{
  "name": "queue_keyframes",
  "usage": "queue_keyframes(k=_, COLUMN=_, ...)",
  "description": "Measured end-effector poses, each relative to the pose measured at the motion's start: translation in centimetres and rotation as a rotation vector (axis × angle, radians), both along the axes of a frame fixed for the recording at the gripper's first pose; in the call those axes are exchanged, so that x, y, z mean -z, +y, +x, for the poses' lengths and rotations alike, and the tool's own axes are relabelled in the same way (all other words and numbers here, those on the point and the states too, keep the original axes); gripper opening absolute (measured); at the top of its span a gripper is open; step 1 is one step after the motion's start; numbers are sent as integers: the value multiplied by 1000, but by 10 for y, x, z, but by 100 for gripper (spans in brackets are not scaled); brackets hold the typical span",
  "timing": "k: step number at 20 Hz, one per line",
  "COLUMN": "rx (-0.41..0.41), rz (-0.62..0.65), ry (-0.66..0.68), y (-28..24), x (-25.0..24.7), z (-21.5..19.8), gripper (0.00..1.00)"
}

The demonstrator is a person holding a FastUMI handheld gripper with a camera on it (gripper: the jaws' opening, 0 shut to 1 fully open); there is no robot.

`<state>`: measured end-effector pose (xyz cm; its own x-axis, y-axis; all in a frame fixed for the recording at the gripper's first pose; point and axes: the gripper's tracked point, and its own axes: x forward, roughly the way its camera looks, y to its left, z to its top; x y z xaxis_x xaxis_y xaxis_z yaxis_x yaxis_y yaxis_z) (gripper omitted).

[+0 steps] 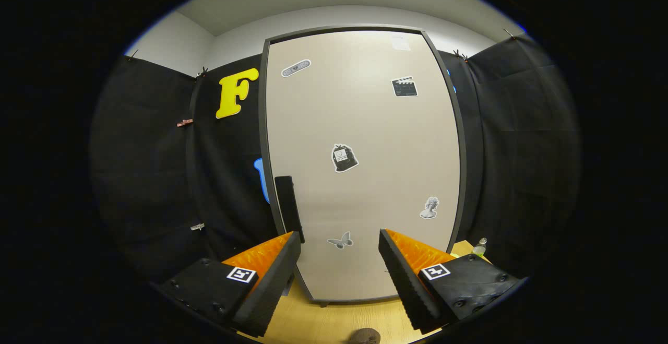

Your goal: Open the shoe cabinet door, grab the shoes and put them into the shoe cabinet, then close the shoe cabinet door.

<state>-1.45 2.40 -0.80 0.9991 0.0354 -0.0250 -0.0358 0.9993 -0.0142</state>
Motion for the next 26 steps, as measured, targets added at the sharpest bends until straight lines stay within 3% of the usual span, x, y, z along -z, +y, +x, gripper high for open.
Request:
queue_keyframes(k=12, rx=-21, rz=17, ry=28, y=23, x=13, z=15, gripper=98)
queue_keyframes(k=19, rx=-56, rz=-6, ry=51, y=64, x=30, z=55, gripper=99)
queue_keyframes(k=26, rx=-4, rz=4, ry=44, y=70, x=38, z=106, gripper=98)
